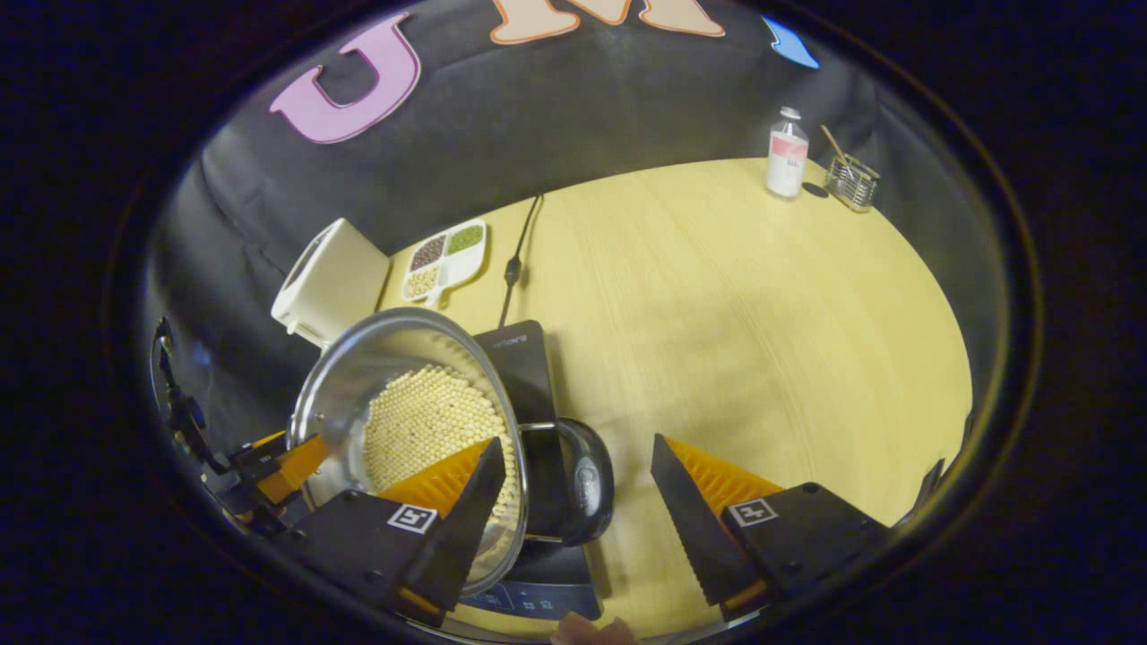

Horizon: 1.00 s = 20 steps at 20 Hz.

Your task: First push the handle of the pot to place it horizontally, then grasp the pot with both hands and set it on the induction cooktop.

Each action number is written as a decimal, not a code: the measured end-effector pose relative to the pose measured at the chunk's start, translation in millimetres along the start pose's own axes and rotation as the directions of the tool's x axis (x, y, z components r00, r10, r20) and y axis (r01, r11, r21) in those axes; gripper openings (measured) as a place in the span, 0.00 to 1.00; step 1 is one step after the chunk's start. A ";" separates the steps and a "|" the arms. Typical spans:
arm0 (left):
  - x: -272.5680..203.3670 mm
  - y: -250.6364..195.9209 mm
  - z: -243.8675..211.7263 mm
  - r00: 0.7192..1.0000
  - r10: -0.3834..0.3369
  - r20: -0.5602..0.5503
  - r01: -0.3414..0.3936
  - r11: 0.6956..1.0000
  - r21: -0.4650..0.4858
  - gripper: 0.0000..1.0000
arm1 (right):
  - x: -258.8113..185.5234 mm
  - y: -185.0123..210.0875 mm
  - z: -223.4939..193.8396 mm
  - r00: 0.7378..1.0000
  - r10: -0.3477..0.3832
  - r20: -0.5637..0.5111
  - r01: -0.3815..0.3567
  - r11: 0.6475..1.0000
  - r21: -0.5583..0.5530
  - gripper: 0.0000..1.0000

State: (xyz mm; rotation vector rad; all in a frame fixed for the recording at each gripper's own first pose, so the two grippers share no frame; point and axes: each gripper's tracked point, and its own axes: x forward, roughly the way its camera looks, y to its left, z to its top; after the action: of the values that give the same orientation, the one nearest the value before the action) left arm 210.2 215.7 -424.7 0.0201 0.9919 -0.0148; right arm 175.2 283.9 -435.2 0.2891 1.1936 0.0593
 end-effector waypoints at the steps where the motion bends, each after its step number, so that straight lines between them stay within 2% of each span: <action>1: -7.4 2.8 4.0 1.000 0.021 0.017 -0.021 1.000 0.008 1.00 | -7.6 1.7 1.5 1.000 0.021 0.016 -0.021 1.000 -0.006 0.94; 5: -63.1 -3.9 26.1 0.985 0.115 0.130 -0.117 0.993 0.007 1.00 | -51.1 -7.3 13.5 0.989 0.118 0.085 -0.115 0.992 -0.047 0.94; 8: -109.8 -46.0 32.0 0.972 0.100 0.212 -0.096 0.995 -0.031 0.99 | -90.6 -23.9 31.9 0.965 0.186 0.186 -0.181 0.982 -0.045 0.94; 10: -138.9 -66.1 28.3 0.964 0.115 0.239 -0.103 0.993 -0.062 0.99 | -116.0 -36.6 33.8 0.941 0.240 0.239 -0.231 0.971 -0.066 0.93; 11: -152.3 -78.0 28.2 0.958 0.116 0.262 -0.096 0.992 -0.087 0.99 | -127.5 -45.6 38.0 0.927 0.257 0.273 -0.243 0.966 -0.084 1.00; 12: -163.8 -94.6 28.0 0.954 0.105 0.281 -0.077 0.991 -0.109 0.98 | -136.3 -53.9 39.2 0.915 0.272 0.298 -0.251 0.962 -0.106 0.92; 13: -175.2 -108.6 25.2 0.950 0.095 0.297 -0.058 0.990 -0.129 0.98 | -144.5 -60.7 37.5 0.905 0.285 0.314 -0.257 0.958 -0.129 0.92; 14: -186.6 -118.9 22.1 0.947 0.088 0.308 -0.045 0.988 -0.145 0.98 | -151.1 -68.9 36.0 0.900 0.289 0.326 -0.254 0.956 -0.146 0.92; 15: -196.2 -127.9 19.8 0.946 0.083 0.314 -0.034 0.987 -0.156 0.98 | -158.3 -78.1 31.2 0.899 0.285 0.333 -0.249 0.957 -0.149 1.00; 16: -203.5 -137.1 17.1 0.944 0.082 0.319 -0.030 0.986 -0.164 0.99 | -166.8 -82.8 28.7 0.894 0.291 0.340 -0.258 0.956 -0.140 1.00; 17: -212.3 -142.9 18.6 0.939 0.084 0.333 -0.029 0.985 -0.168 0.98 | -177.5 -83.8 27.8 0.884 0.303 0.357 -0.271 0.953 -0.138 0.92; 20: -239.9 -160.5 27.7 0.915 0.073 0.396 -0.012 0.988 -0.154 0.98 | -211.7 -101.6 39.7 0.841 0.302 0.449 -0.269 0.953 -0.136 0.92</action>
State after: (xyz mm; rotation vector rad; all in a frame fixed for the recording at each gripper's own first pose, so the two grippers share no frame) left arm 98.7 55.4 -210.5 -0.0955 0.5774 0.0931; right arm 122.3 136.8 -255.5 0.3959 0.6586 0.2771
